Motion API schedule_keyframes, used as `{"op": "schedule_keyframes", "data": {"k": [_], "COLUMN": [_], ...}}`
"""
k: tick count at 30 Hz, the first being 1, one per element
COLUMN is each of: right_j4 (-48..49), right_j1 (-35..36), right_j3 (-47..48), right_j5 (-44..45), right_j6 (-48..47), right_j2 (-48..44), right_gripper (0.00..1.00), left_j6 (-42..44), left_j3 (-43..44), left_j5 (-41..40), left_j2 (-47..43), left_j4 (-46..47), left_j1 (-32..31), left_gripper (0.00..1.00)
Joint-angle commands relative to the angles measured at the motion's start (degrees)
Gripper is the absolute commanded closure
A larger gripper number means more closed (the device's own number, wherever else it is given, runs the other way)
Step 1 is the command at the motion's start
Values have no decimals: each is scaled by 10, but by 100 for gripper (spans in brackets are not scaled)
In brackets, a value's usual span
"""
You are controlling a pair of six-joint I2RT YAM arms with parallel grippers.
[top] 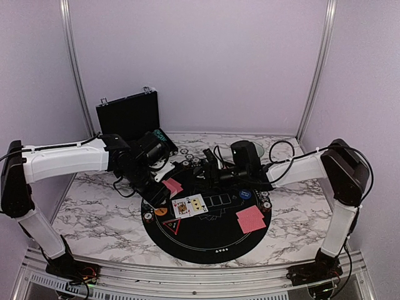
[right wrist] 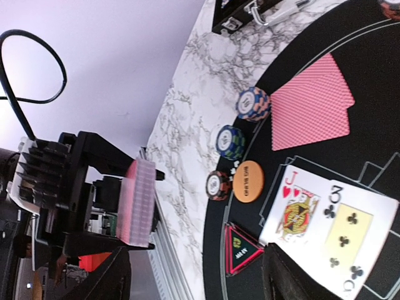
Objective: Distribute texas hold em gaming equipment
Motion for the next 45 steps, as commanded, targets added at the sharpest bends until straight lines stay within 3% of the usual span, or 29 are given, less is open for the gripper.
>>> {"op": "schedule_keyframes", "data": {"k": [1, 11, 45], "right_j4": [90, 130, 128], "right_j1": [20, 36, 80], "right_j3": [-5, 4, 84], "right_j5": [-37, -47, -51], "right_j6": [63, 97, 120], "right_j2": [19, 41, 113], "right_gripper": [30, 28, 28], "left_j6": [-1, -3, -1], "left_j3": [26, 41, 43], "left_j5": [-11, -15, -16], "left_j2": [12, 21, 16], "left_j4": [-15, -19, -20], "left_j1": [-13, -24, -28], "left_gripper": [50, 50, 50]}}
